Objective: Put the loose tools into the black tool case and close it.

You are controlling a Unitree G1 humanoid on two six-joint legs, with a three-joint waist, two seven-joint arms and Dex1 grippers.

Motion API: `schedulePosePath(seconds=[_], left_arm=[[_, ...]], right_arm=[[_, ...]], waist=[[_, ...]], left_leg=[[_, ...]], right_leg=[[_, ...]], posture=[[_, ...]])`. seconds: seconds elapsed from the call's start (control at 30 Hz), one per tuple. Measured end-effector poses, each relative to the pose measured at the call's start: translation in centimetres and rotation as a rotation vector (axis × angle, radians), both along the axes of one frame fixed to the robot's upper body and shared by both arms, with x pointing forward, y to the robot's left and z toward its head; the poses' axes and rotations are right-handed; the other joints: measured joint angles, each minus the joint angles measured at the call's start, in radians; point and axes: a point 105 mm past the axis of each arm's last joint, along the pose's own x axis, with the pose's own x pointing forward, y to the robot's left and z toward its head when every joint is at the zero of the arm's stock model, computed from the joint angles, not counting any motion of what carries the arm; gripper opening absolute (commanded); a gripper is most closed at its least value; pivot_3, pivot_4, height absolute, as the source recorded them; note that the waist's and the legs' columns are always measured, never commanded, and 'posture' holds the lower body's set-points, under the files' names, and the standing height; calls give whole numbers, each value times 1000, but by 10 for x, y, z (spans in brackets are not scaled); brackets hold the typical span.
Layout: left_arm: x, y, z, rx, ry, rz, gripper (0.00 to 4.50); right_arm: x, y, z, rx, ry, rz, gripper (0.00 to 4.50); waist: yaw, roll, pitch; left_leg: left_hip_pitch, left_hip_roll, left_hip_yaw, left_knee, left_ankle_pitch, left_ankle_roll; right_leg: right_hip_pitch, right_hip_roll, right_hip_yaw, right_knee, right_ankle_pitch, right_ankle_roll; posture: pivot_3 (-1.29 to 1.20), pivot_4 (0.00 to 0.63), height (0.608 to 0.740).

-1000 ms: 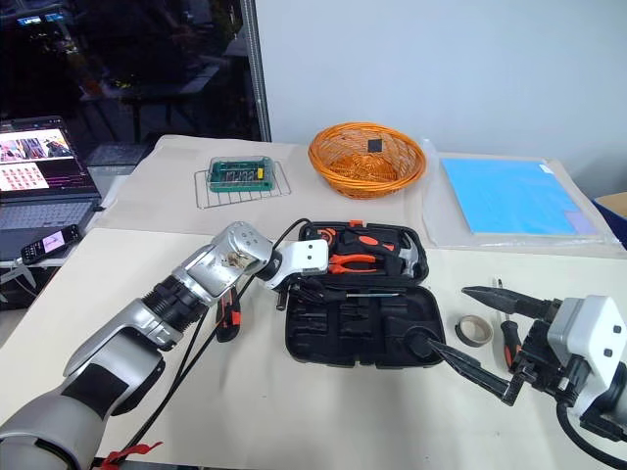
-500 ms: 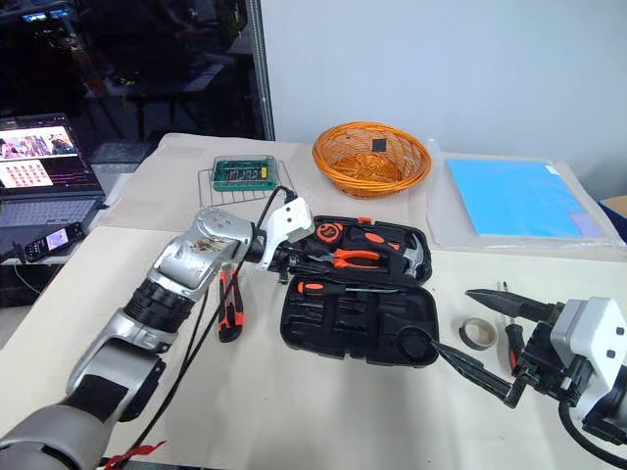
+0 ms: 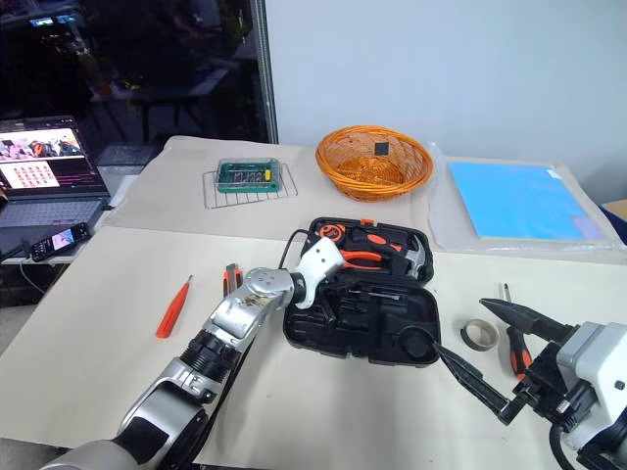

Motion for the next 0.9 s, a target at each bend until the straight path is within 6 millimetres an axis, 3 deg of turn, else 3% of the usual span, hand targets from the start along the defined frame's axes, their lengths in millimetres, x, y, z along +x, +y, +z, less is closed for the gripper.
schedulePosePath(seconds=[0.2, 0.37, 0.47, 0.53, 0.63, 0.8, 0.83, 0.9], left_arm=[[2, -8, -13, 31, -56, -16, 69], [-3, -2, -6, -162, -4, -1, 69], [-21, 11, 8, -301, 84, -122, 695], [-27, 21, 28, -355, 95, -176, 1425], [-39, 37, 58, -387, 84, -261, 2505], [-72, 51, 85, -348, 128, -424, 4287], [-76, 53, 86, -339, 141, -439, 4401], [-84, 56, 89, -320, 161, -466, 4500]], right_arm=[[4, -10, -5, 9, 38, -99, 4500], [13, -36, -13, 35, 87, -284, 4500], [21, -54, -28, -26, 179, -419, 4500], [25, -72, -40, -124, 268, -536, 4500], [33, -87, -51, -101, 371, -583, 4500], [49, -113, -72, -44, 532, -720, 4500], [49, -113, -75, -46, 554, -725, 4500], [54, -114, -78, -46, 595, -726, 4001]], waist=[[5, 4, -14], [2, 10, -16], [-10, 18, -13], [-15, 19, -13], [-21, 18, -13], [-20, 18, -12], [-19, 18, -12], [-20, 18, -12]], left_leg=[[11, 0, -3, -1, -7, -7], [9, 0, -3, -3, -8, -7], [0, -1, -3, -4, -7, -8], [-7, -3, -4, -4, 1, 1], [-8, -5, -7, -5, 1, 1], [-8, -11, -11, -5, 1, 4], [-9, -12, -11, -4, 1, 4], [-9, -12, -11, -4, 1, 5]], right_leg=[[10, -4, 0, -5, -1, 1], [8, -4, 1, -5, -1, 1], [0, -3, 2, -1, -2, 0], [-6, 0, 2, 1, -2, -3], [-6, 1, 1, 0, -1, -7], [-4, -2, 3, 0, -5, -1], [-5, -1, 4, 0, -5, 0], [-4, -1, 4, 0, -5, 1]], posture=[[0, 150, 740], [0, 150, 740], [0, 150, 740], [0, 150, 740], [0, 150, 740], [0, 150, 740], [0, 150, 740], [0, 150, 740]])
